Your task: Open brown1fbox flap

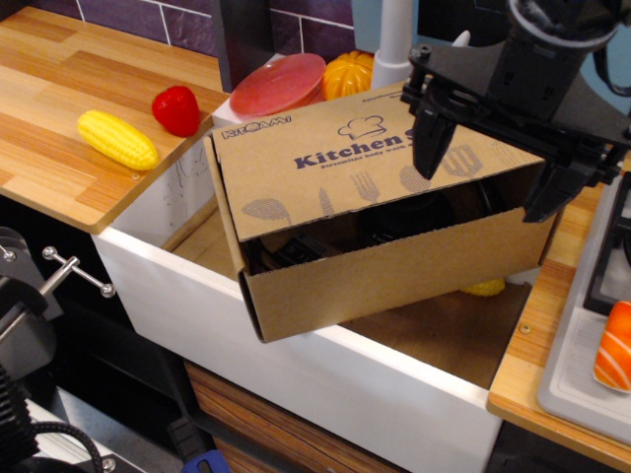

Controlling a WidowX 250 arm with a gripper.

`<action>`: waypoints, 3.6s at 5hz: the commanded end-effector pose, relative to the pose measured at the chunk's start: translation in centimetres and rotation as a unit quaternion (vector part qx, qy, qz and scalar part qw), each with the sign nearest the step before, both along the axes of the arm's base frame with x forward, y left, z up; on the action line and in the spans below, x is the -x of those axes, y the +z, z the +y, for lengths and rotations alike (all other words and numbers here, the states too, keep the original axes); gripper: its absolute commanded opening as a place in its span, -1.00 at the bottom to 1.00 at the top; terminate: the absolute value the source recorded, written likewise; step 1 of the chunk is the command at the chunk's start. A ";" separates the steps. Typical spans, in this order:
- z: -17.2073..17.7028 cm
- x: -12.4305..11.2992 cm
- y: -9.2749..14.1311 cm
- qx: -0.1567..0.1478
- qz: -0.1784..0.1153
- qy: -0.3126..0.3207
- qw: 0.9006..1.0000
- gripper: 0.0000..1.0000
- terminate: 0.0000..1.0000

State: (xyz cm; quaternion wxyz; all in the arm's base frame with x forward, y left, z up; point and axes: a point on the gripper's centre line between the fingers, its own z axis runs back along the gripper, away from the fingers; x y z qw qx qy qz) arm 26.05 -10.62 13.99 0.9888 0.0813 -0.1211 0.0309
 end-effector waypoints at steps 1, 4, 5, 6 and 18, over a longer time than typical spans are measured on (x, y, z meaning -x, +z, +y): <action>0.0 0.0 0.0 0.000 0.000 0.000 1.000 1.00 -1.00; 3.0 -2.2 -1.3 -0.112 -0.071 -0.158 0.979 1.00 -1.00; 3.7 -2.7 -1.5 -0.115 -0.072 -0.178 0.975 1.00 -1.00; 4.1 -2.8 -1.9 -0.143 -0.083 -0.197 0.966 1.00 -1.00; 12.5 -9.2 8.6 -0.324 -0.100 -0.339 0.877 1.00 -1.00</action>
